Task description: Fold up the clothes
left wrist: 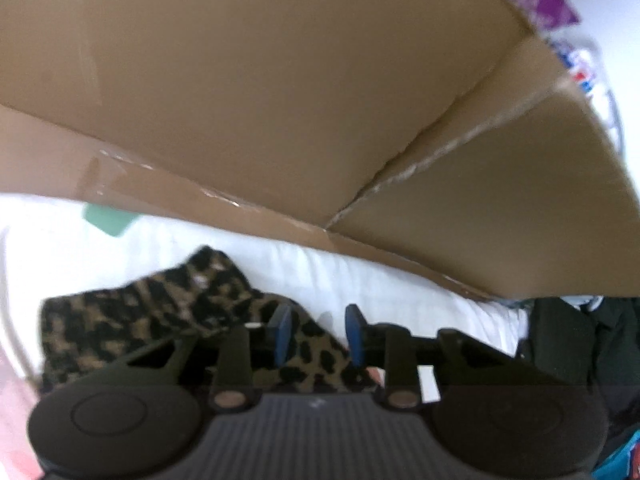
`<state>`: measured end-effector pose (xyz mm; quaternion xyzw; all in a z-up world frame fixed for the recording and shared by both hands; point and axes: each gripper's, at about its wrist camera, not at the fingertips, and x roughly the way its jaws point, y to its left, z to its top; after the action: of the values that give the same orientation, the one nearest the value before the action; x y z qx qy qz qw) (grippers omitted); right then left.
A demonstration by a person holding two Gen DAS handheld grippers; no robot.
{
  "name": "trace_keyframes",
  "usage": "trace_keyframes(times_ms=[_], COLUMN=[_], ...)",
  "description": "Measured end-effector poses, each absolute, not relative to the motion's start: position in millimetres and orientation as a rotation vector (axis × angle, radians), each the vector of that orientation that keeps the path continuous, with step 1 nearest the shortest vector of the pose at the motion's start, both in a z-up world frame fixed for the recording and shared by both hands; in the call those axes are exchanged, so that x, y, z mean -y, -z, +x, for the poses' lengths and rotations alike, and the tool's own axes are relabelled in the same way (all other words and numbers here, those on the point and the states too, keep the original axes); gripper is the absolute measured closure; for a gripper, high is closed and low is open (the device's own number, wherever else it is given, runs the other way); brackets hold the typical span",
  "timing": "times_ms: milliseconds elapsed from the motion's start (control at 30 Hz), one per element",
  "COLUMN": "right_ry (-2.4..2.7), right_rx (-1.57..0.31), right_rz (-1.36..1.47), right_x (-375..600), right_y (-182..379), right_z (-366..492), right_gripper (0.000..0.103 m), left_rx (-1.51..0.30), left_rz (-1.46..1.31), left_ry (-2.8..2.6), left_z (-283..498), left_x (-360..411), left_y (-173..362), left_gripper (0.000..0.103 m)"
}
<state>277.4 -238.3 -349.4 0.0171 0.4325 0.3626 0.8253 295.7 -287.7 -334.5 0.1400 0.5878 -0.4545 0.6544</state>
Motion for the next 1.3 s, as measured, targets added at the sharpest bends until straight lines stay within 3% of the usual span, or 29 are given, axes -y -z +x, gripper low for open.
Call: trace_keyframes(times_ms=[267,433,533,933,1133,1300], right_ry=[-0.783,-0.807,-0.818,-0.776,-0.732,-0.713], right_rx=[-0.912,-0.942,-0.964,-1.052,-1.057,-1.073], right_rz=[0.024,0.023,0.010,-0.091,-0.131,-0.133], right_x=[238,230,223,223,234,246], right_y=[345,351,356,387,385,377], right_z=[260,253,250,253,252,251], right_gripper=[0.100,0.100,0.100,0.095,0.096,0.096], left_rx=[-1.272,-1.248,-1.253,-1.229,-1.118,-1.143], left_rz=[0.457,0.531,0.557,0.602,0.733,0.748], left_ry=[1.082,1.094,1.101,1.083,1.112,1.158], left_z=[309,305,303,290,267,267], left_x=[258,241,235,247,251,239], left_y=[299,306,319,382,384,365], left_gripper=[0.063,0.063,0.057,0.059,0.053,0.056])
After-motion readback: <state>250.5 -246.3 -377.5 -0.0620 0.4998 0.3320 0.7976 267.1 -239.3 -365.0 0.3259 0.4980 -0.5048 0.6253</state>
